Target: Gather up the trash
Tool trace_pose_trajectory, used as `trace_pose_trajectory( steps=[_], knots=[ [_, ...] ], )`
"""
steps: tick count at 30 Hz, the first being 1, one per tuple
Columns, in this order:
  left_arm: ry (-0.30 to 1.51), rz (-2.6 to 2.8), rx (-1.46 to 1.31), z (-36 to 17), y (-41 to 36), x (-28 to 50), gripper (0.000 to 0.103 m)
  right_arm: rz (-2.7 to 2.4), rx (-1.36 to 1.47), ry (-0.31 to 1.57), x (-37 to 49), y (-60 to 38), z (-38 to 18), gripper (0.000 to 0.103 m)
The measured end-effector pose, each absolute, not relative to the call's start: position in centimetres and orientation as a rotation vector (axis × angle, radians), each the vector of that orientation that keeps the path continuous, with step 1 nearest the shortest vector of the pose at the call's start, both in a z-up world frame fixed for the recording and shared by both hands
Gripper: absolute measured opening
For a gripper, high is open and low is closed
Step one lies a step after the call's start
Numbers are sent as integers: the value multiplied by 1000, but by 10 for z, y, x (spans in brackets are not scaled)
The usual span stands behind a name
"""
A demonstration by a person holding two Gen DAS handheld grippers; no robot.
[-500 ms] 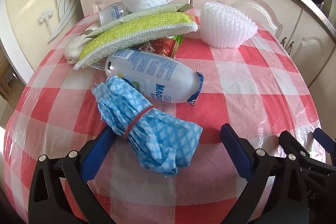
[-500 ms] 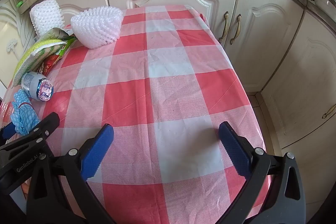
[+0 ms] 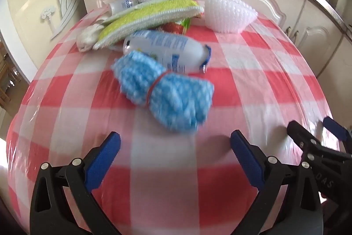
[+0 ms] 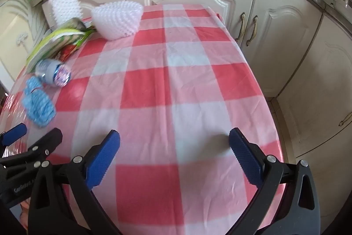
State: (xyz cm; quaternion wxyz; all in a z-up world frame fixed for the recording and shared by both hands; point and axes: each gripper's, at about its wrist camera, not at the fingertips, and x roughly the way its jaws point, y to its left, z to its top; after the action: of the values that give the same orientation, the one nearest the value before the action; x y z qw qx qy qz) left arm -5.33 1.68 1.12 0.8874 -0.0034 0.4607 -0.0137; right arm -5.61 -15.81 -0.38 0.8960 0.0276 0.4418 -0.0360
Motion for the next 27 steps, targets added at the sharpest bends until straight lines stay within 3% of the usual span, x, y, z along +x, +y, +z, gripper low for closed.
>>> trace_pose_trajectory(
  steps=[10,27],
  knots=[
    [883,2,-6,57,43,-97,98,-69,46,713,-114,-145,40,100],
    [535,37,24,152,76,-184,98,3,-5,382,-204,-106,140,100]
  ],
)
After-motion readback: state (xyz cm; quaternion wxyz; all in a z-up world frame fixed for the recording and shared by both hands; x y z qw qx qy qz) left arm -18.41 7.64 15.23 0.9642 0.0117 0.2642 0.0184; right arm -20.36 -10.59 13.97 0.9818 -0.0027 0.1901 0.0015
